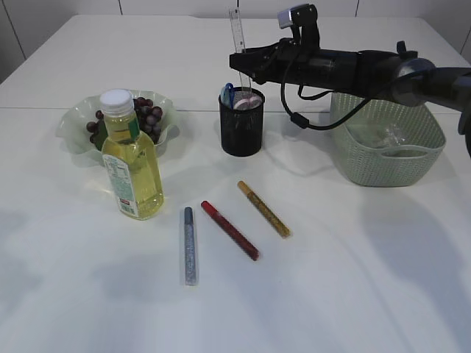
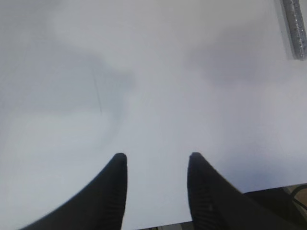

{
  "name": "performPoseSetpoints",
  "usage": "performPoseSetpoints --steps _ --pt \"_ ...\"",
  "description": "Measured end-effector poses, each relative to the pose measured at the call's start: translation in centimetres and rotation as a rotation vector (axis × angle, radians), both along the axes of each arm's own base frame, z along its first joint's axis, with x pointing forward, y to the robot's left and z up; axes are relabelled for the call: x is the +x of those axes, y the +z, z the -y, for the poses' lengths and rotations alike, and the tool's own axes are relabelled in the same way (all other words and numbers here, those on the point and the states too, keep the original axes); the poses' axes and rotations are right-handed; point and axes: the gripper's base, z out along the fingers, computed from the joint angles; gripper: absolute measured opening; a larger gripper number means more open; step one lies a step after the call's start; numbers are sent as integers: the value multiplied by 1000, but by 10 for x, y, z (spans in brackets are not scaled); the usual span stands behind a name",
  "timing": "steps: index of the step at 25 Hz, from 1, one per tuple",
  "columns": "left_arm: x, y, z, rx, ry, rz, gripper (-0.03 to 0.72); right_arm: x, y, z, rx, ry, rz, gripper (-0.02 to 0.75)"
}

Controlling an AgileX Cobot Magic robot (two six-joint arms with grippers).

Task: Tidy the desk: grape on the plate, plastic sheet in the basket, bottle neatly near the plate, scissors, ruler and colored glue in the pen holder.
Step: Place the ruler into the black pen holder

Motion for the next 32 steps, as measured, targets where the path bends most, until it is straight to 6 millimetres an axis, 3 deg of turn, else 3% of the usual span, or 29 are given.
performPoseSetpoints --steps 9,17,23,29,32 --pt "1 0 1 -10 3 13 308 0 0 0 4 0 -6 365" --pt "1 1 2 -22 7 13 308 0 5 2 38 -46 -202 365" --pt "1 1 2 -24 7 12 308 -15 51 8 -105 -88 -340 365" --pt "1 0 2 -23 7 6 308 -54 113 25 -304 -194 -588 365" --pt "0 0 2 -23 7 3 308 -70 137 30 -315 -234 -662 365"
